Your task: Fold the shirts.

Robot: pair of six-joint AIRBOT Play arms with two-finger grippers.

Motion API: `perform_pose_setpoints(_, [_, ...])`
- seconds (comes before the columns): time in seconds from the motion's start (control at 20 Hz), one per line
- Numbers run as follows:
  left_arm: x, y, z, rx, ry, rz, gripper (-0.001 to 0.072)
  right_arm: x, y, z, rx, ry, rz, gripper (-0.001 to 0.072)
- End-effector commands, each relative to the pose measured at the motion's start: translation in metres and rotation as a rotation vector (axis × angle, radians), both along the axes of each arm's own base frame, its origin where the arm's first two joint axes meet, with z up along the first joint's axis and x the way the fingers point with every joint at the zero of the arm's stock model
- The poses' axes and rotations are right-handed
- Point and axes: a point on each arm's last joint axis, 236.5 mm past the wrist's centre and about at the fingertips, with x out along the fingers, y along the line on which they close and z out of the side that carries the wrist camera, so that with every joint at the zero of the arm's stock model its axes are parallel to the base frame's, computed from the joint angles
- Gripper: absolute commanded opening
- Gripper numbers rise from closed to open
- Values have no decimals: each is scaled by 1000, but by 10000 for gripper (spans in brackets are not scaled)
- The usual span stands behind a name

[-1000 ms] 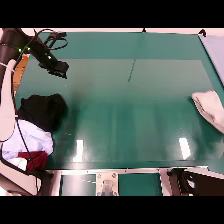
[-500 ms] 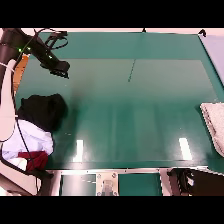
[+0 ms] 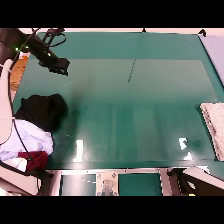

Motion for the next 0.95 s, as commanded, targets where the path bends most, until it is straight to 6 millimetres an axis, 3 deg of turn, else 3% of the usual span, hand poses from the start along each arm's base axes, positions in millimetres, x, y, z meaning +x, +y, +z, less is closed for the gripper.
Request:
perform_pose_setpoints(0.0, [-24, -1, -1, -11, 35, 51, 20, 100, 90, 26, -81, -60, 390, 10])
perform_pose_setpoints(0.05, [-37, -3, -6, -14, 48, 63, 20, 112, 126, 19, -71, -52, 503, 9])
perform_pose_setpoints(0.15, [-73, -6, -22, -21, 71, 99, 20, 116, 194, -6, -13, -25, 667, 9])
perform_pose_setpoints(0.3, [-144, -5, -49, -41, 139, 155, 20, 90, 288, -53, 81, 29, 882, 9])
perform_pose_setpoints(0.4, [-175, 2, -58, -42, 138, 188, 21, 82, 327, -71, 101, 28, 975, 10])
perform_pose_setpoints(0.5, [-187, 10, -59, -18, 113, 191, 22, 88, 352, -70, 90, -10, 1038, 10])
perform_pose_setpoints(0.65, [-191, 13, -57, -4, 113, 187, 22, 77, 380, -70, 130, 0, 1117, 10])
perform_pose_setpoints(0.9, [-189, 13, -57, -6, 106, 189, 22, 75, 388, -70, 130, 2, 1144, 10])
